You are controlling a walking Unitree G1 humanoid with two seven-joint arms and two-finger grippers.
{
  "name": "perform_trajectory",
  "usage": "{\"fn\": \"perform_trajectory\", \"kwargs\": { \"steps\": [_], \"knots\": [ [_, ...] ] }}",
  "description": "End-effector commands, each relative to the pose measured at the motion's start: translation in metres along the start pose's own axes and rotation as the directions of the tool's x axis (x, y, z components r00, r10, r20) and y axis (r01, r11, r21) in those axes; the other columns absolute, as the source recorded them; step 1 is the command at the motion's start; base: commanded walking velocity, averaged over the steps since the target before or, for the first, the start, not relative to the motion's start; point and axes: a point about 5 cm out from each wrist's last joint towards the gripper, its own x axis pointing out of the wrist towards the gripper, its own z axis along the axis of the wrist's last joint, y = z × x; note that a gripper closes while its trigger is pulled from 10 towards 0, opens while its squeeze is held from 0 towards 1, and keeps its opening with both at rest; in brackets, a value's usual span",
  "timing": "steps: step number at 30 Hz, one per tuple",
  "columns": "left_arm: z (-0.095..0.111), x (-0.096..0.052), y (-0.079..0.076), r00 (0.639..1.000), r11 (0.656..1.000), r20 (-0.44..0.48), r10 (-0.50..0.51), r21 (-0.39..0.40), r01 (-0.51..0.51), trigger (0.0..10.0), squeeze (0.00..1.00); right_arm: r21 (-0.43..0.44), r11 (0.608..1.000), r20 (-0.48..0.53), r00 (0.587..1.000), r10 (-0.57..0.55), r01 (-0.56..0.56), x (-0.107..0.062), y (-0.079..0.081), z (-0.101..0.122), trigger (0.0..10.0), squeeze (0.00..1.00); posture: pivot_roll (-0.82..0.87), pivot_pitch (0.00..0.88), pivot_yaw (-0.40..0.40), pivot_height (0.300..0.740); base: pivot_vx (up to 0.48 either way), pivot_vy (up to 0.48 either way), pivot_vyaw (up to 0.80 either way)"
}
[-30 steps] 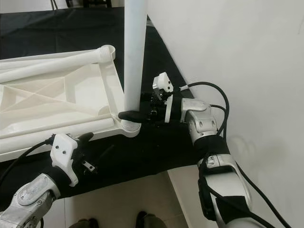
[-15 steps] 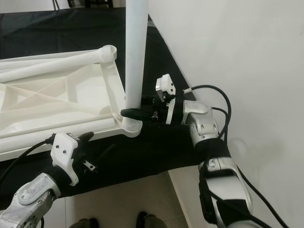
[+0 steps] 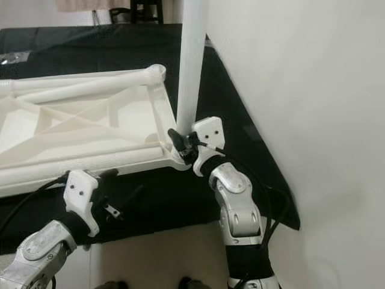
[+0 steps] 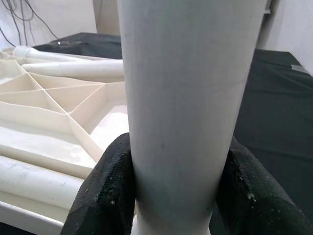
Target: Building children table
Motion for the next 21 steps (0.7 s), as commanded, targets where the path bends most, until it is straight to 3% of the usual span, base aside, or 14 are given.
{"fn": "perform_trajectory", "kwargs": {
  "steps": [1,2,3,4,5,7,10,11,16,17,18,19,20,21],
  "knots": [
    [-0.005,-0.001,-0.001,1.0,1.0,-0.022,0.0,-0.014,0.0,10.0,0.0,0.014,1.0,-0.19,0.982,0.023,-0.021,-0.005,0.009,-0.036,4.8,0.0,0.07,0.24,-0.106,0.74,0.0,0.0,0.0],
    [-0.005,-0.001,-0.001,1.0,1.0,-0.022,0.0,-0.014,0.0,10.0,0.0,0.014,1.0,-0.19,0.982,0.023,-0.021,-0.005,0.009,-0.036,4.8,0.0,0.07,0.24,-0.106,0.74,0.0,0.0,0.0],
    [-0.006,-0.003,0.0,1.0,1.0,-0.027,0.004,-0.012,-0.004,10.0,0.0,0.119,0.984,-0.134,0.98,0.146,-0.13,0.0,0.024,-0.026,10.0,1.0,0.07,0.235,-0.103,0.74,0.0,0.0,0.0],
    [-0.006,-0.003,0.0,1.0,1.0,-0.027,0.004,-0.012,-0.004,10.0,0.0,0.119,0.984,-0.134,0.98,0.146,-0.13,0.0,0.024,-0.026,10.0,1.0,0.07,0.235,-0.103,0.74,0.0,0.0,0.0],
    [-0.007,-0.002,0.0,1.0,1.0,-0.028,0.004,-0.013,-0.004,10.0,0.0,0.215,0.946,-0.067,0.963,0.26,-0.241,0.004,0.038,-0.015,10.0,1.0,0.06,0.232,-0.101,0.74,0.0,0.0,0.0],
    [-0.007,0.0,-0.001,1.0,1.0,-0.024,-0.001,-0.013,0.001,10.0,0.0,0.137,0.944,0.027,0.953,0.301,-0.302,0.01,0.038,0.001,10.0,1.0,0.06,0.227,-0.1,0.74,0.0,0.0,0.0],
    [-0.006,0.002,-0.002,1.0,1.0,-0.018,-0.009,-0.013,0.008,10.0,0.0,0.125,0.922,0.101,0.93,0.355,-0.366,0.014,0.036,0.017,10.0,1.0,0.06,0.224,-0.1,0.74,0.0,0.0,0.0],
    [-0.006,0.002,-0.002,1.0,1.0,-0.016,-0.009,-0.014,0.009,10.0,0.0,0.107,0.909,0.125,0.913,0.389,-0.402,0.015,0.032,0.022,10.0,0.0,0.07,0.218,-0.104,0.74,0.0,0.0,0.0],
    [-0.005,0.003,0.0,1.0,1.0,-0.012,0.003,-0.01,-0.003,10.0,0.0,-0.012,0.848,0.15,0.837,0.526,-0.53,0.022,0.014,0.033,10.0,0.0,0.08,0.212,-0.11,0.74,0.0,0.0,0.0],
    [-0.005,0.003,0.0,1.0,1.0,-0.012,0.003,-0.01,-0.003,10.0,0.0,-0.012,0.848,0.15,0.837,0.526,-0.53,0.022,0.014,0.033,10.0,0.0,0.08,0.212,-0.11,0.74,0.0,0.0,0.0],
    [-0.005,0.002,0.0,1.0,1.0,-0.011,0.007,-0.009,-0.007,10.0,0.0,-0.045,0.821,0.14,0.811,0.569,-0.568,0.023,0.011,0.035,10.0,0.0,0.09,0.206,-0.115,0.74,0.0,0.0,0.0],
    [-0.005,0.002,0.0,1.0,1.0,-0.011,0.007,-0.009,-0.007,10.0,0.0,-0.045,0.821,0.14,0.811,0.569,-0.568,0.023,0.011,0.035,10.0,0.0,0.09,0.206,-0.115,0.74,0.0,0.0,0.0],
    [-0.005,0.002,0.001,1.0,1.0,-0.011,0.011,-0.007,-0.011,10.0,0.0,-0.078,0.783,0.125,0.773,0.622,-0.617,0.023,0.008,0.037,10.0,0.0,0.09,0.204,-0.116,0.74,0.0,0.0,0.0],
    [-0.005,0.002,0.001,1.0,1.0,-0.011,0.011,-0.007,-0.011,10.0,0.0,-0.078,0.783,0.125,0.773,0.622,-0.617,0.023,0.008,0.037,10.0,0.0,0.09,0.204,-0.116,0.74,0.0,0.0,0.0]
  ]
}}
